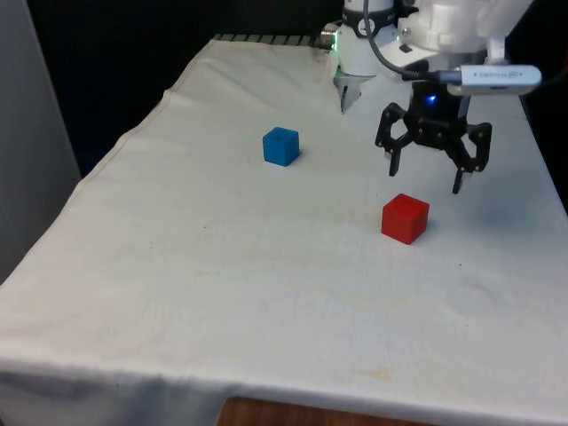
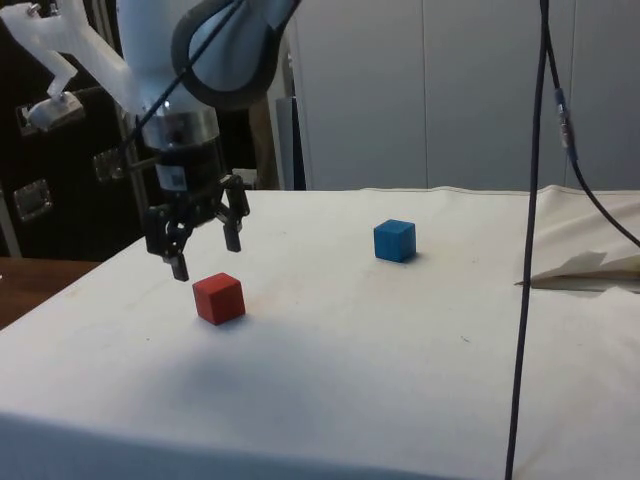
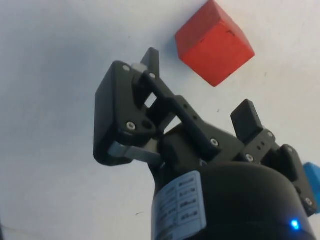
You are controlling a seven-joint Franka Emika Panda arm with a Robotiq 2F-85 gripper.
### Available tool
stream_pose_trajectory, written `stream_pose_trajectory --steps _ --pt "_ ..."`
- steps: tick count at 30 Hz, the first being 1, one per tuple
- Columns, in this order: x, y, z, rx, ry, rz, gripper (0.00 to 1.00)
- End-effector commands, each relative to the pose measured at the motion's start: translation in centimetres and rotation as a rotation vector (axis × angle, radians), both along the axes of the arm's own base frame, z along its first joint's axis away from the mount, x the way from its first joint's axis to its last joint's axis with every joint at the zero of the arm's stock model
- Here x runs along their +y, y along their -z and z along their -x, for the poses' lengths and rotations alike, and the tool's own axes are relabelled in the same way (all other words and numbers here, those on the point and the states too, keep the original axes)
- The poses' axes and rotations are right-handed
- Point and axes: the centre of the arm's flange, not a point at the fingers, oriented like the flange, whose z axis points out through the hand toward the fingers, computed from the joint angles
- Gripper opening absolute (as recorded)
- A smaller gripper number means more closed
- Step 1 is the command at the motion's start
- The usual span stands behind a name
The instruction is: Stack the two cubes.
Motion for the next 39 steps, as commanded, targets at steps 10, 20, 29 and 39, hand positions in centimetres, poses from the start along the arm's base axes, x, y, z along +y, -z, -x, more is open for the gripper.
stream_pose_trajectory --steps 10,20,29,39 --pt "0.0 0.7 0.0 -0.004 0.017 0.047 1.00" --pt "0.0 0.7 0.0 -0.004 0.016 0.044 1.00" --pt "-0.1 1.4 0.2 -0.023 0.013 0.044 1.00" --pt "-0.4 2.6 0.2 -0.074 0.010 0.029 1.00"
